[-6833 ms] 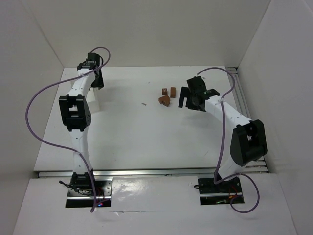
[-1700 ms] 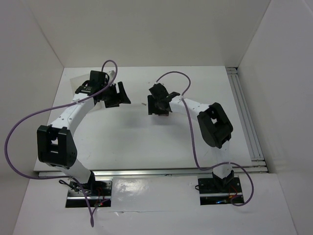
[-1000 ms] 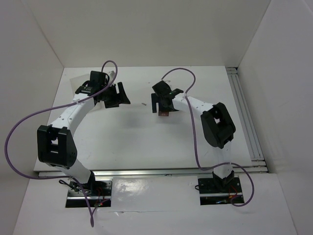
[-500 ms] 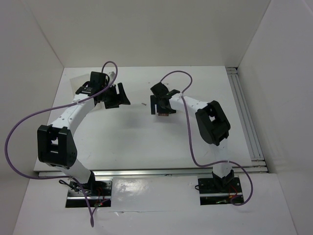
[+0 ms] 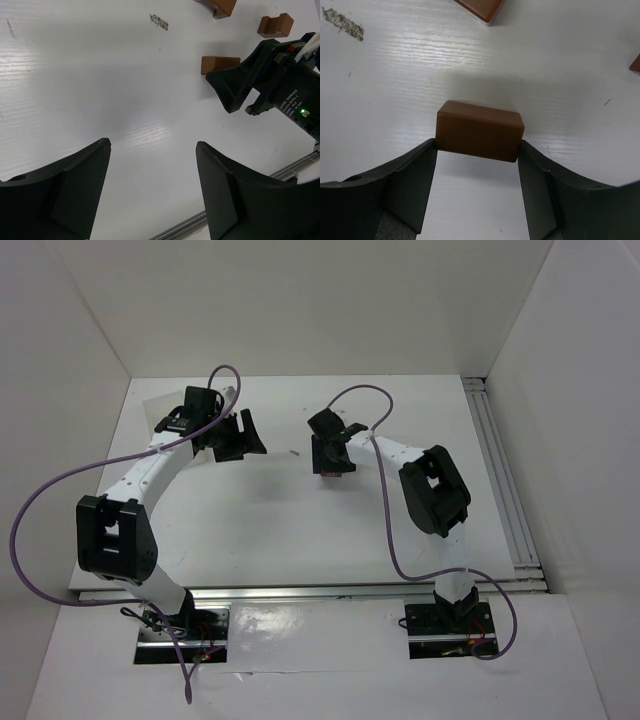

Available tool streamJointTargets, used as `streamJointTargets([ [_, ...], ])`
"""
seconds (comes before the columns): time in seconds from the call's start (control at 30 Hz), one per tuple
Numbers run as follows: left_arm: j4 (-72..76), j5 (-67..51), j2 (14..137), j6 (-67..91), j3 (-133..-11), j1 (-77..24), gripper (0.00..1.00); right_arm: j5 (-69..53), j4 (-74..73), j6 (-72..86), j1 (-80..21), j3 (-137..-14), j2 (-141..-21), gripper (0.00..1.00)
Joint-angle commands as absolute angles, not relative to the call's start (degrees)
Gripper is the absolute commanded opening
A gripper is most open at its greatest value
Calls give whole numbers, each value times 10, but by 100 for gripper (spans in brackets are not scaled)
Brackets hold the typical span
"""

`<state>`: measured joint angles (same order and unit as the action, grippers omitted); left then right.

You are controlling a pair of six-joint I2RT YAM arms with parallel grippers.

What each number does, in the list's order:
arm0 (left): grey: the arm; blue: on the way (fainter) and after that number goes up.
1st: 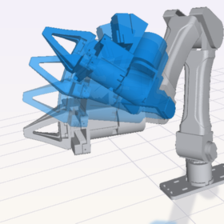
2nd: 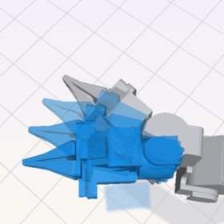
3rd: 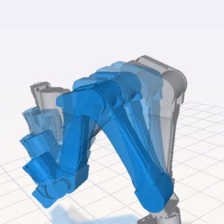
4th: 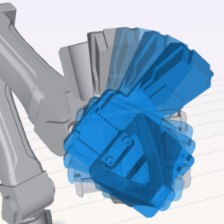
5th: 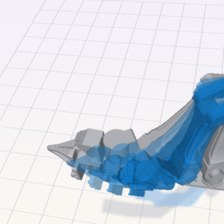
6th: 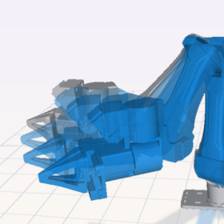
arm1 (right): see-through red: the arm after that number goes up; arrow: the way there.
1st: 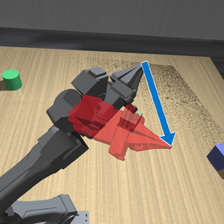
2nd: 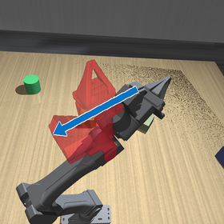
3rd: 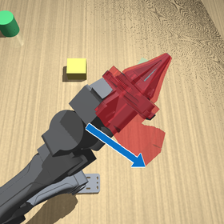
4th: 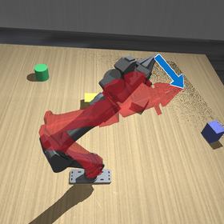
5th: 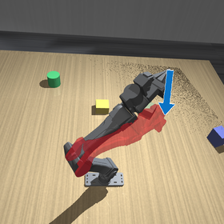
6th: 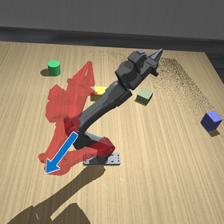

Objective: Build the wood block tower

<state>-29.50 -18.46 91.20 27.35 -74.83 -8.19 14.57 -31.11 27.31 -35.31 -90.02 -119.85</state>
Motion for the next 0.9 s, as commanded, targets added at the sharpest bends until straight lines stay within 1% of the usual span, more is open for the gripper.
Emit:
streamJointTargets([
  [0.0,-280,-192,914,274,-754,-85,81,143,-277,259,-350,-909,-1180,67],
  [0.1,-286,-187,914,274,-754,-85,81,89,-241,235,-350,-876,-1144,67],
  [0.23,-286,-187,925,274,-759,-85,81,52,-229,222,-350,-855,-1129,67],
  [0.3,-291,-187,930,274,-765,-85,81,62,-241,222,-350,-855,-1123,67],
  [0.33,-291,-187,930,274,-766,-85,81,62,-253,222,-350,-862,-1123,65],
  [0.4,-291,-187,936,279,-771,-85,81,79,-276,222,-350,-867,-1129,63],
  [0.5,-291,-187,941,279,-777,-85,81,96,-287,222,-356,-867,-1135,63],
  [0.53,-291,-187,941,279,-777,-85,81,102,-293,222,-356,-862,-1135,65],
  [0.67,-291,-192,941,279,-777,-85,81,120,-294,234,-361,-848,-1140,65],
  [0.83,-291,-192,947,279,-772,-85,81,126,-288,234,-361,-848,-1151,71],
  [0.87,-291,-192,947,279,-772,-85,81,120,-288,234,-361,-848,-1151,71],
])
